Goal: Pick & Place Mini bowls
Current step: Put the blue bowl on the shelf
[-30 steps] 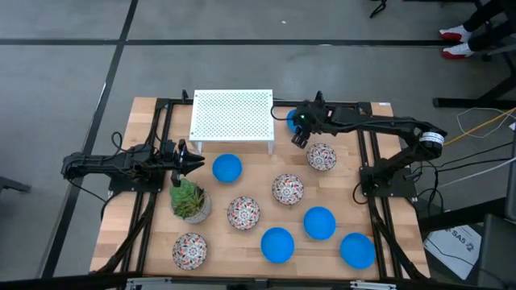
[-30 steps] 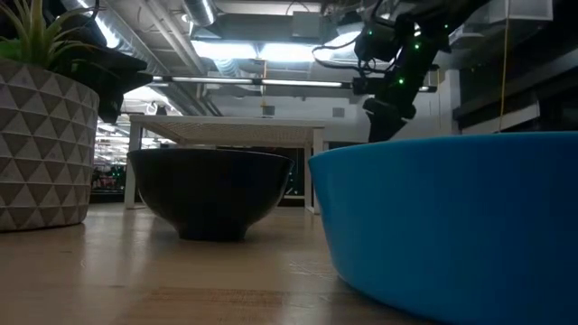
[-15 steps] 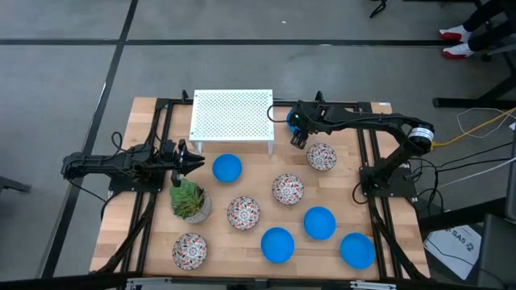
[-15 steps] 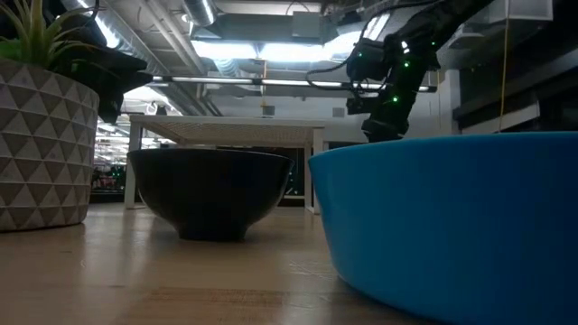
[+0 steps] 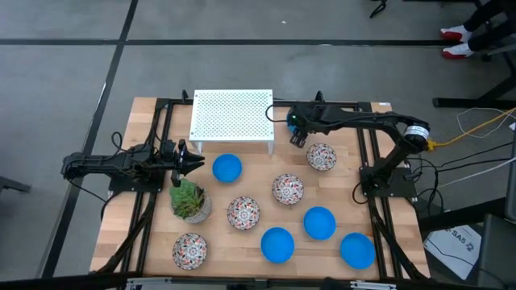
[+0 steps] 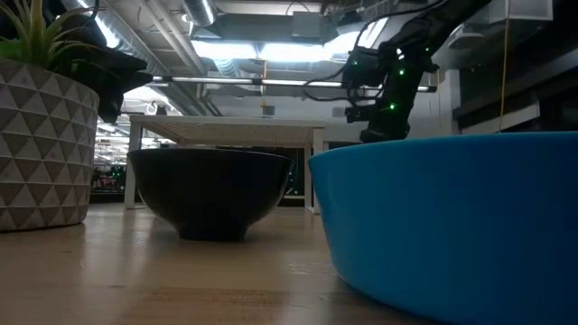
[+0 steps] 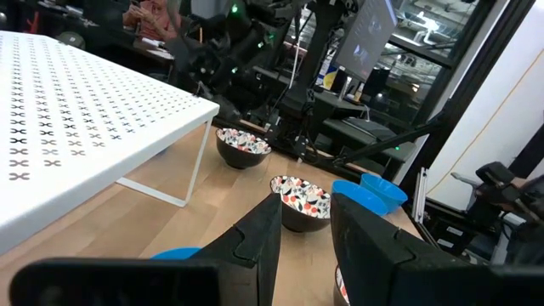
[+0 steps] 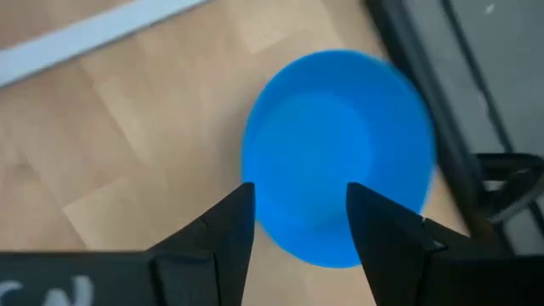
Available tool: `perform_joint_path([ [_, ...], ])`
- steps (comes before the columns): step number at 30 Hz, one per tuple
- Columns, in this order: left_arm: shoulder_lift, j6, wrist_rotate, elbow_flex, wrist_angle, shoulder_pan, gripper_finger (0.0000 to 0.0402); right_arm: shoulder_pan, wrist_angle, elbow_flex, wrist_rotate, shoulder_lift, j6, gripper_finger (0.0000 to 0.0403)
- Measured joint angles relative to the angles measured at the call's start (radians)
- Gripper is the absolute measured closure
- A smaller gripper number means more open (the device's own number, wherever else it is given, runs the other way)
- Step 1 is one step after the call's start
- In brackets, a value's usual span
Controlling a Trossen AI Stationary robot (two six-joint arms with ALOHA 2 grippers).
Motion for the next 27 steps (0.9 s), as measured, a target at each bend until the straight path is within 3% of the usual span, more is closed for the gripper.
perform_joint_path([
  [13,0.000,0.000,0.000,0.000,0.000,0.000,0.0302,0.001,0.042,-0.003,-0.042,0.043,0.008,0.0218],
  [27,0.000,0.000,0.000,0.000,0.000,0.000,0.0302,0.001,0.158,-0.108,-0.038,0.043,-0.025,0.0218],
])
